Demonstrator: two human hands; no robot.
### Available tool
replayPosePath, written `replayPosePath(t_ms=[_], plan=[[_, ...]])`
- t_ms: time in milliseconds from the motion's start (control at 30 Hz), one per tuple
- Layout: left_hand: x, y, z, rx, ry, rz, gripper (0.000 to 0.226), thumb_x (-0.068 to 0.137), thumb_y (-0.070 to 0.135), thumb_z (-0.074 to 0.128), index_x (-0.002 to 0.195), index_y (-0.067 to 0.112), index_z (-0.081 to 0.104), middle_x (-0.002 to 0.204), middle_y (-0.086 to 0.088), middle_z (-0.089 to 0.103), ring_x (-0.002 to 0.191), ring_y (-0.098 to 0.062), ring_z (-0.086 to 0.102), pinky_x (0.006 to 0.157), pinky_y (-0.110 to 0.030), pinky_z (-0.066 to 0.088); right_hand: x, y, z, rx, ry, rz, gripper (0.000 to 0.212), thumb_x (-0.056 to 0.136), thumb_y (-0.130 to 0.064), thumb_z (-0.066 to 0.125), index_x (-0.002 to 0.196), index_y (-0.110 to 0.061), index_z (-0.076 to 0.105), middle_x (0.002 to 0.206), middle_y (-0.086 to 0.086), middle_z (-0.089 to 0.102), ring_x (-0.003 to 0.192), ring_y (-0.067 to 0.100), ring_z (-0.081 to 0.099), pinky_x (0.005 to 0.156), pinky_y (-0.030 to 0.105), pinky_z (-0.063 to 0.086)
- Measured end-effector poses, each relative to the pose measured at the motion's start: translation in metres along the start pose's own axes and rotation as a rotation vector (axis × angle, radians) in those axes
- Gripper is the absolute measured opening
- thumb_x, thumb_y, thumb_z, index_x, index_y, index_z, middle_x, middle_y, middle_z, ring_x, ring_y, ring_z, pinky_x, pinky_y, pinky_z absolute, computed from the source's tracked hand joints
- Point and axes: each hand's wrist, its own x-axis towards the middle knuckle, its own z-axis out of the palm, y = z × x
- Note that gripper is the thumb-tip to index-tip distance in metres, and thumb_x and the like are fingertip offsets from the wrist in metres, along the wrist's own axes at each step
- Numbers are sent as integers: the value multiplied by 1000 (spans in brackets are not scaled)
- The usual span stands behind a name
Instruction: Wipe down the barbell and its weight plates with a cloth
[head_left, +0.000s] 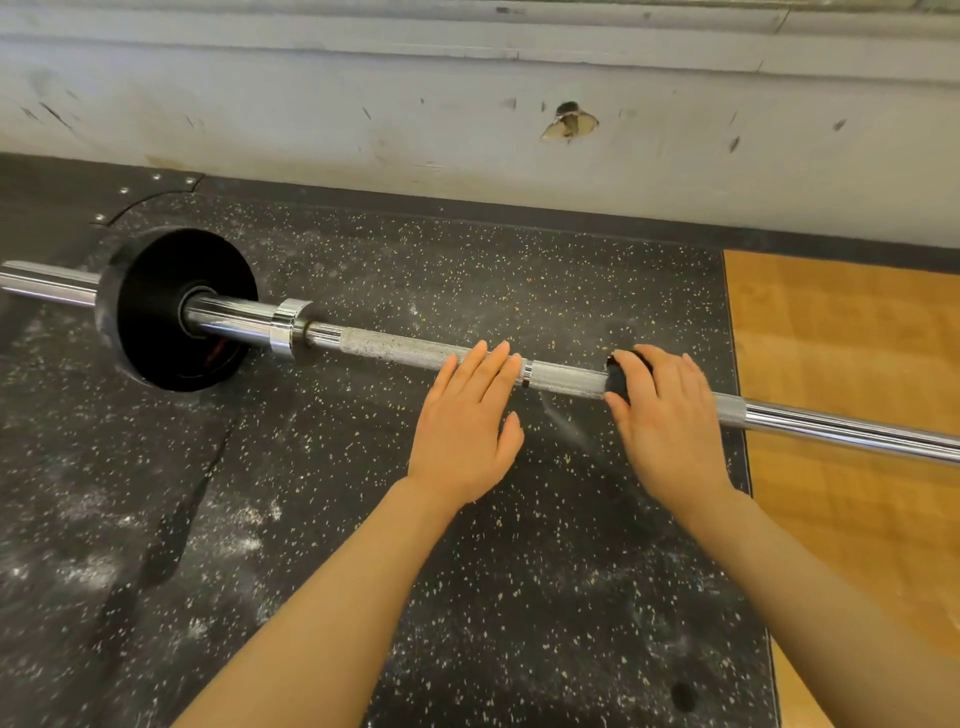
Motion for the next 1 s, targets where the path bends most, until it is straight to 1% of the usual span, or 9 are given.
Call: replayPosePath(t_ms=[133, 267, 433, 500, 600, 700, 767, 900, 1000], plan=[[2, 1, -1, -15, 10, -8, 64, 88, 31, 27, 147, 9, 38, 156, -5, 32, 148, -23, 19, 122, -35, 2, 8, -24, 8, 28, -1, -47, 42, 95, -22, 55, 131, -1, 53, 129, 18, 53, 121, 36, 48, 113, 52, 28], [1, 2, -4, -13, 6, -7, 63, 88, 29, 29, 146, 9, 41, 155, -5, 34, 147, -22, 21, 121, -32, 1, 18, -43, 16, 30, 1, -103, 41, 95, -26, 53, 130, -5, 54, 127, 16, 55, 118, 33, 52, 111, 52, 31], [3, -1, -8, -23, 35, 19, 56, 91, 31, 35, 139, 8, 50, 146, -8, 48, 140, -27, 37, 120, -42, 17, 12, -23, 13, -35, 23, -118, 39, 94, -30, 51, 127, -9, 55, 126, 13, 55, 114, 32, 53, 107, 50, 35], [4, -4, -8, -22, 55, 38, 52, 91, 29, 37, 136, 8, 54, 141, -8, 53, 135, -29, 43, 117, -45, 25, 6, -9, 11, -45, 47, -92, 37, 97, -30, 50, 126, -9, 55, 126, 13, 55, 113, 32, 50, 104, 49, 36], [6, -8, -6, -12, 84, 58, 48, 91, 27, 40, 132, 8, 59, 136, -7, 57, 129, -29, 49, 114, -46, 32, -3, 4, 9, -52, 59, -65, 41, 96, -32, 43, 126, -6, 55, 126, 16, 54, 111, 34, 49, 99, 48, 38], [6, -9, -3, -13, 98, 67, 47, 90, 24, 41, 130, 7, 59, 134, -8, 58, 127, -30, 50, 112, -48, 34, -1, -2, 11, -28, 90, -71, 36, 96, -24, 53, 125, -2, 56, 125, 19, 54, 110, 35, 46, 98, 50, 40], [6, -10, -2, -15, 94, 70, 48, 89, 22, 41, 131, 7, 59, 135, -8, 58, 128, -30, 50, 111, -48, 34, 5, -15, 14, -11, 92, -115, 40, 92, -23, 57, 126, -1, 56, 124, 20, 54, 110, 33, 44, 98, 51, 41], [7, -11, -3, -22, 78, 73, 50, 87, 21, 40, 131, 7, 58, 136, -8, 57, 129, -29, 49, 111, -48, 34, 17, -39, 24, -10, 57, -181, 40, 93, -27, 53, 127, -6, 55, 126, 16, 54, 114, 33, 50, 105, 51, 38], [7, -11, -4, -20, 73, 79, 48, 89, 23, 41, 132, 7, 58, 136, -8, 56, 130, -29, 48, 112, -48, 33, 18, -36, 25, -47, 64, -199, 38, 93, -29, 53, 126, -9, 54, 126, 13, 54, 112, 32, 52, 107, 49, 35]])
